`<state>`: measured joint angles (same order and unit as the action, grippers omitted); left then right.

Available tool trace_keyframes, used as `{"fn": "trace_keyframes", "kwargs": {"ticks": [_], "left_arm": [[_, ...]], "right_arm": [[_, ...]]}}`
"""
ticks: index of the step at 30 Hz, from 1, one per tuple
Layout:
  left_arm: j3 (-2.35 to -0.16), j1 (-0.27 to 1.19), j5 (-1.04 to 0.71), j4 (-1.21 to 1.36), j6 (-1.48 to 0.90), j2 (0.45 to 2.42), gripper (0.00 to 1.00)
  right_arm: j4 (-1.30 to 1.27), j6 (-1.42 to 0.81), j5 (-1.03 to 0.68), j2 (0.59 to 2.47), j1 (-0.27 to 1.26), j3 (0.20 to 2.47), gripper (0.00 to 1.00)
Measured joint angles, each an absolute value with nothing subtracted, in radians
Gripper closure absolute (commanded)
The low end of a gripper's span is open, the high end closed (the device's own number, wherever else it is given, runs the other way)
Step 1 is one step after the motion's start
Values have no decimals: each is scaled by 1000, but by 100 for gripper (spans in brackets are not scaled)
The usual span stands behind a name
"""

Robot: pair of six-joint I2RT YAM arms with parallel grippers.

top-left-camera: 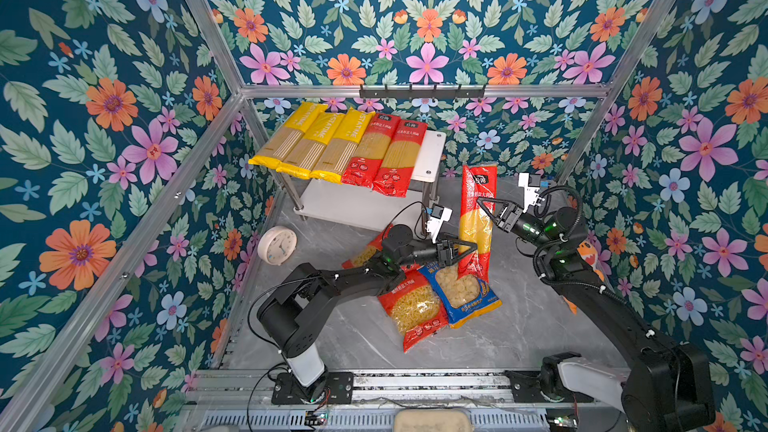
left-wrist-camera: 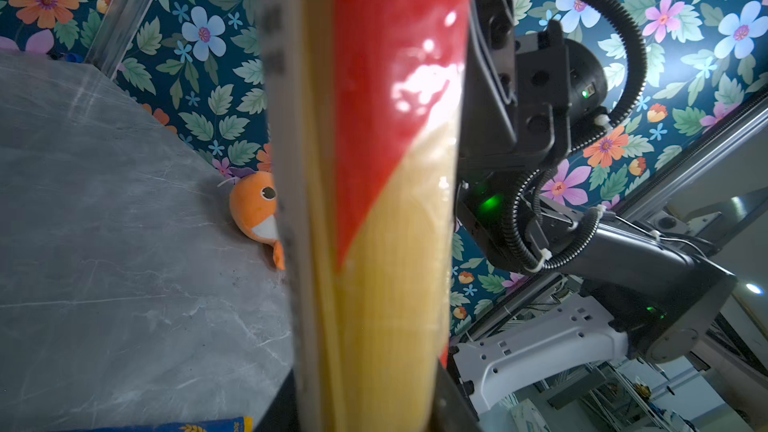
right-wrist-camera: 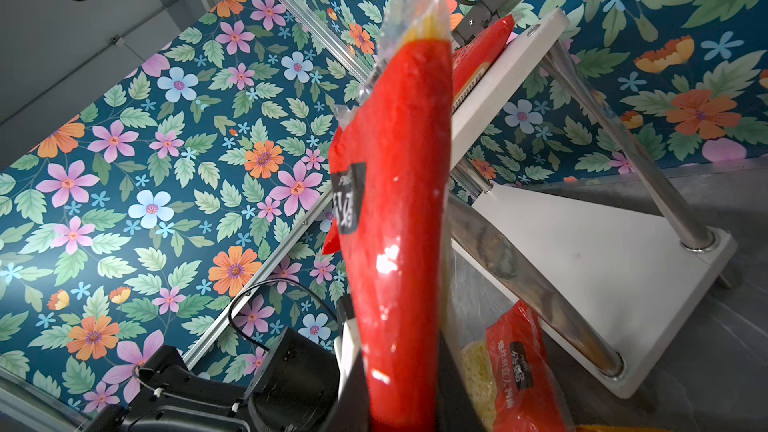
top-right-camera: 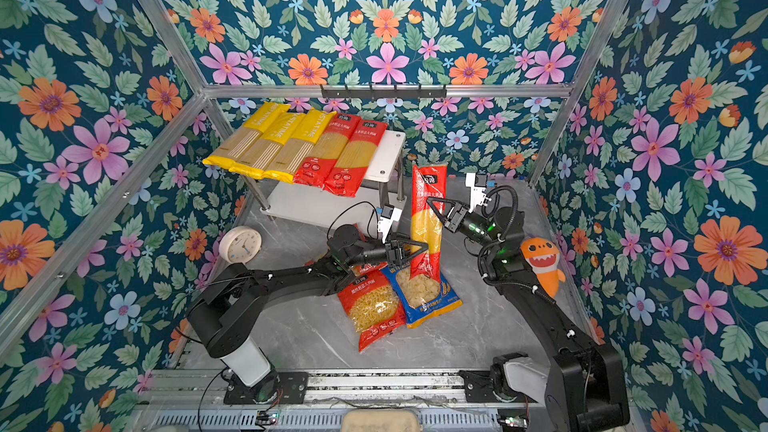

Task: Place and organize the pasta boxes and bags onto the shelf
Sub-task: 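Lift the upright spaghetti pack with both grippers toward the shelf's top tier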

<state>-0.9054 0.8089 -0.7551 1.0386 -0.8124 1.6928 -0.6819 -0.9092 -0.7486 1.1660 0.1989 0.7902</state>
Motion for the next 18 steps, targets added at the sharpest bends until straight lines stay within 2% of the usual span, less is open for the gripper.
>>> {"fn": "trace_keyframes", "kwargs": {"ticks": [3, 9, 11, 15, 18], "left_arm": [[-902, 802, -774, 1024, -812, 1672, 80], [-899, 797, -819, 961, -774, 1636, 91], [-899, 794, -820, 945, -762, 1625, 93], [-902, 788, -833, 942, -751, 1619, 93], [-909, 789, -846, 942, -755, 1623, 93]], "right_arm": [[-677, -904, -765, 1166, 196, 796, 79], [-638, -914, -868, 1154, 149, 799, 54], [-622, -914, -924, 1150, 130, 791, 50], [-584, -914, -1015, 1153, 104, 777, 47], [-567, -909, -1058, 1155, 106, 777, 49]]}}
